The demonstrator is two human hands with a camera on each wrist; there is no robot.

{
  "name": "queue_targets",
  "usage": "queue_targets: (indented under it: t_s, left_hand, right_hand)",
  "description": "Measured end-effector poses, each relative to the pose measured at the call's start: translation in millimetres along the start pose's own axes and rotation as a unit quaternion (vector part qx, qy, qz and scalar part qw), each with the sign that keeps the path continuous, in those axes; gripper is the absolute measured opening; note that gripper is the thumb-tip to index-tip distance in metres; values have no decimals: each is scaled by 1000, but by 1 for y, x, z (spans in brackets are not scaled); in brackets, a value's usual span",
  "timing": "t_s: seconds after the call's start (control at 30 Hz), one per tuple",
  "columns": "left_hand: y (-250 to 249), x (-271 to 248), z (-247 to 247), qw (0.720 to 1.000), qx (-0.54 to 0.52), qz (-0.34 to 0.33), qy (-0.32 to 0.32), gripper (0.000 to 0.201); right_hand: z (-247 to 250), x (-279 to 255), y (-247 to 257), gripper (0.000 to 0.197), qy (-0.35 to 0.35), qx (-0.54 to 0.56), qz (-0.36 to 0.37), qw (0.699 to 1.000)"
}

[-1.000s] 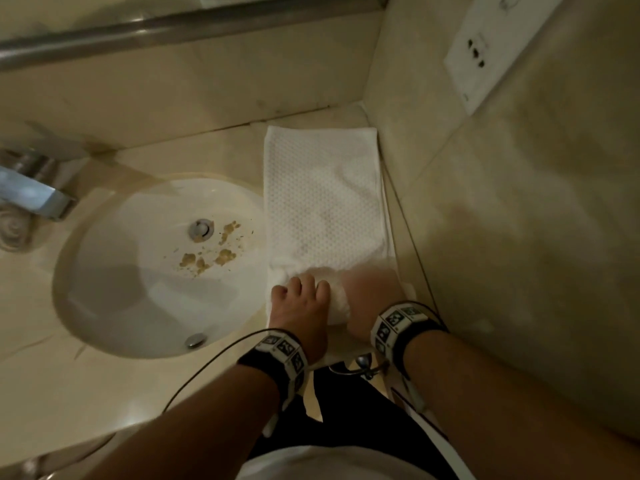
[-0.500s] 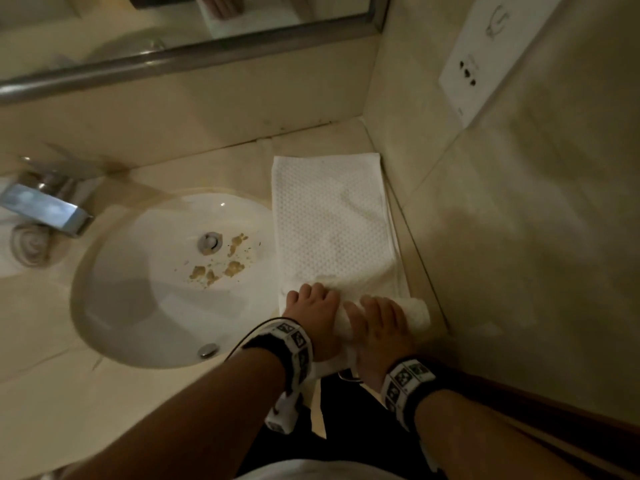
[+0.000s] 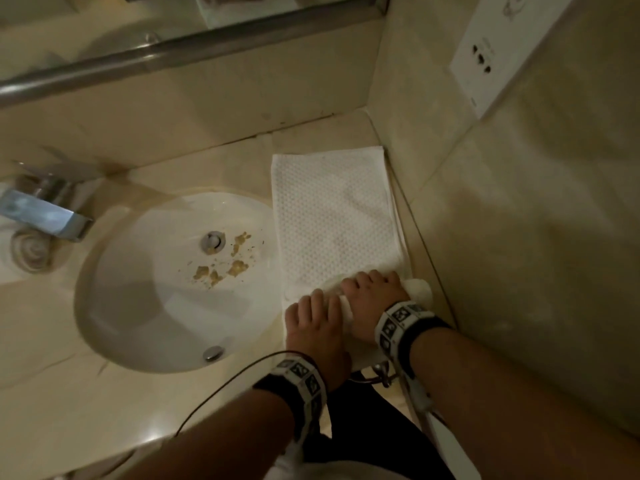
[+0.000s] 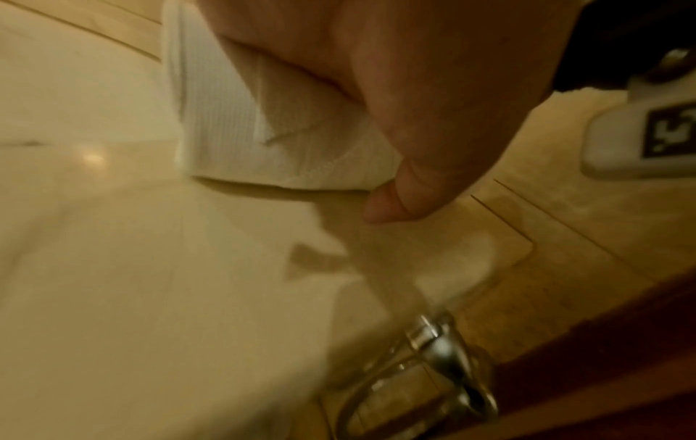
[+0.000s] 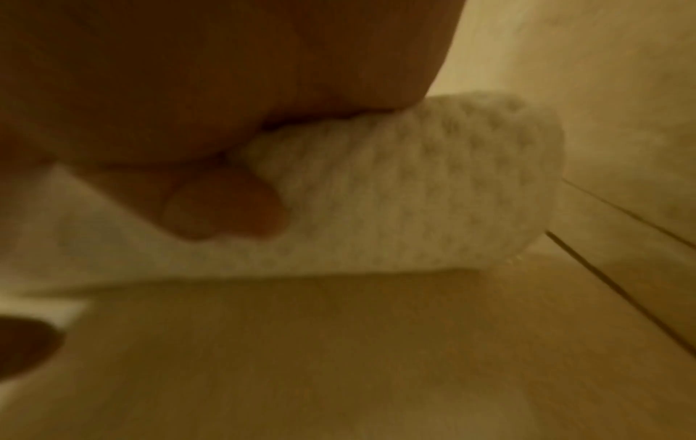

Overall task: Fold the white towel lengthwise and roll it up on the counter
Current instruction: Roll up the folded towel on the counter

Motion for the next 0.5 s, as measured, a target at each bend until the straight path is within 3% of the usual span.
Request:
queue_targets:
  t_s: [0.13,0.2,0.33,0.5]
  left_hand:
    - [10,29,27,1000,21,-11,16,83]
    - [15,43,34,999,35,-21,24,80]
    - [21,65,46,999,32,-33,12,81]
    - [26,83,59,997,17,-54,57,79]
  right_hand:
    - [12,24,-11,66,94,21,20,995]
    - [15,22,-11,71,53,22,12,998]
    - [0,-5,-10,65,-100,11,-10,995]
    - [-27,-10,-12,90,-138,0,-26,990]
Point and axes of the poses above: each hand's wrist, its own x-axis towards the middle knuckle, its own z-axis out of the back of the hand, y = z × x, the point moved 1 cm from there along x, towards the middle knuckle, and after that the axes turned 10 degrees about -x, right-handed, at the moved point
